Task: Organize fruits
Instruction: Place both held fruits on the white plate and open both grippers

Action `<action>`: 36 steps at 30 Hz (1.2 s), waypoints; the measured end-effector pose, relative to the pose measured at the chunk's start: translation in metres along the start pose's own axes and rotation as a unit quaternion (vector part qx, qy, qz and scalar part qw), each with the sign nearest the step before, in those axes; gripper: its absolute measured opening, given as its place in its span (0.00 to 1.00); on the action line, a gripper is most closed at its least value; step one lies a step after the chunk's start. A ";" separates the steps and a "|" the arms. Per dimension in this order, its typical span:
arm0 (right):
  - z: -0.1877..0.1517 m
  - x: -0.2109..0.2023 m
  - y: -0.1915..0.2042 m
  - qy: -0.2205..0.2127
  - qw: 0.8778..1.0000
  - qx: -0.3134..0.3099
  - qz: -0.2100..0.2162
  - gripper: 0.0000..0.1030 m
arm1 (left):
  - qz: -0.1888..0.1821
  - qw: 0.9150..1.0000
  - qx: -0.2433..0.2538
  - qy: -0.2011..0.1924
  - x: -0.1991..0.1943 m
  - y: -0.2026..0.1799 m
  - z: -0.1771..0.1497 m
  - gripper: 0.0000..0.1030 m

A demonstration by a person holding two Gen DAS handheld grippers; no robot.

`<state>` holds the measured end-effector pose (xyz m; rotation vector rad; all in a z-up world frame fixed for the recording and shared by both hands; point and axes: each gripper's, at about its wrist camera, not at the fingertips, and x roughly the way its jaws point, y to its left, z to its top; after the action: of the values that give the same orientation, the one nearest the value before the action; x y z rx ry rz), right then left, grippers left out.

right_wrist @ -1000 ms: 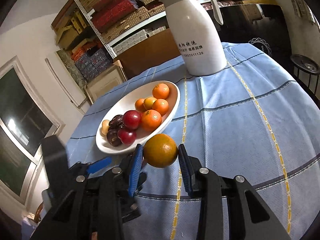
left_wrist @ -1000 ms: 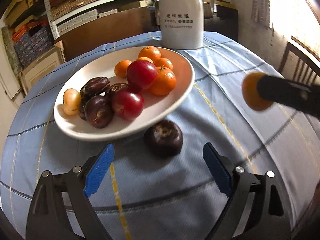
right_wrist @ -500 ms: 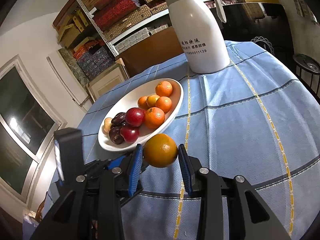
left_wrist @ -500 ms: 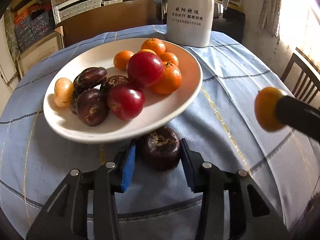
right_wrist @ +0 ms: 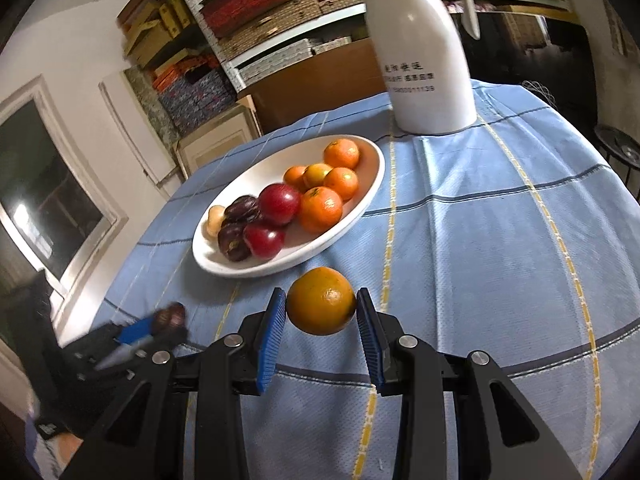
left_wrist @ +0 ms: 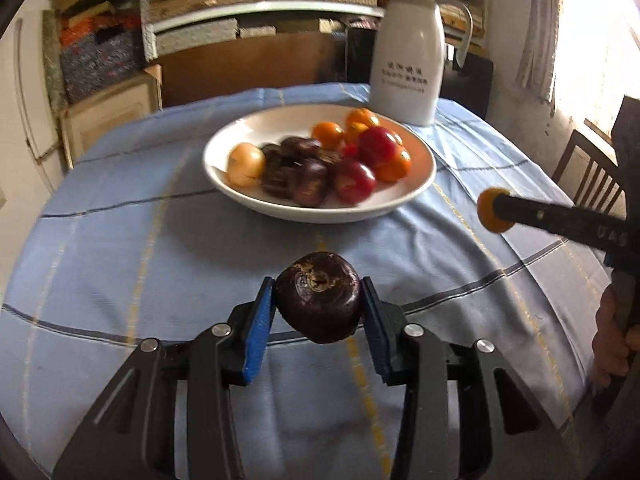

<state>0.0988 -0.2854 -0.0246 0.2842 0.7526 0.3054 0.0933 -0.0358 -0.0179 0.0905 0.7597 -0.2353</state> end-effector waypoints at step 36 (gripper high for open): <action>0.116 0.089 0.053 -0.006 1.000 -0.009 0.011 0.54 | 0.015 0.997 -0.077 -0.021 0.097 0.084 0.140 0.76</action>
<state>0.2334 -0.2204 0.0197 0.2768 0.7337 0.3317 0.2759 0.0053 0.0158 -0.0484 0.7322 -0.1489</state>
